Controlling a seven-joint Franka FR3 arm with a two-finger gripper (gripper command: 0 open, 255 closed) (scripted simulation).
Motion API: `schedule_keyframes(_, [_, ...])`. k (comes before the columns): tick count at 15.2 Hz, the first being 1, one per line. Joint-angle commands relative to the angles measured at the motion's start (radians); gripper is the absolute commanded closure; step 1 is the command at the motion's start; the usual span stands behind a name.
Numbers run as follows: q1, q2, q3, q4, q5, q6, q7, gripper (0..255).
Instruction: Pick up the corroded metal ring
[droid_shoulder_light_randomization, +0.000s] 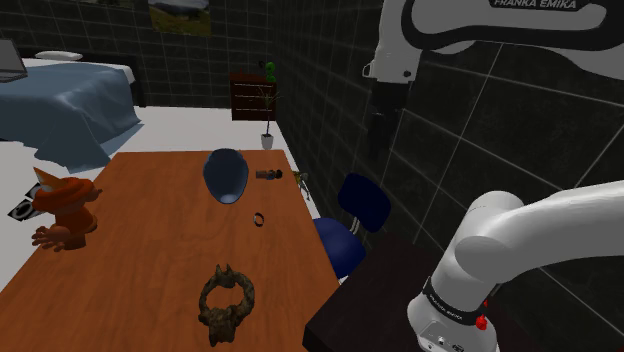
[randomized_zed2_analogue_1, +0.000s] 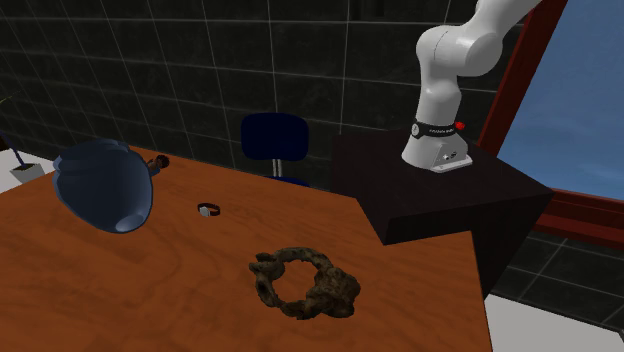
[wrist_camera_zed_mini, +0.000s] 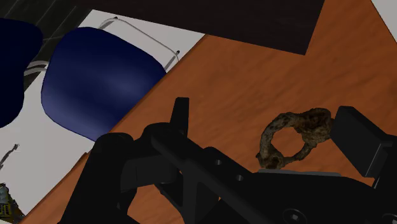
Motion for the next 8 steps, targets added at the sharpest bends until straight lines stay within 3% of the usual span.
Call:
schedule_keyframes(1, [0.000,0.000,0.000,0.000,0.000,0.000,0.000,0])
schedule_keyframes(8, [0.041,0.100,0.118,-0.101,0.078,0.221,0.093,0])
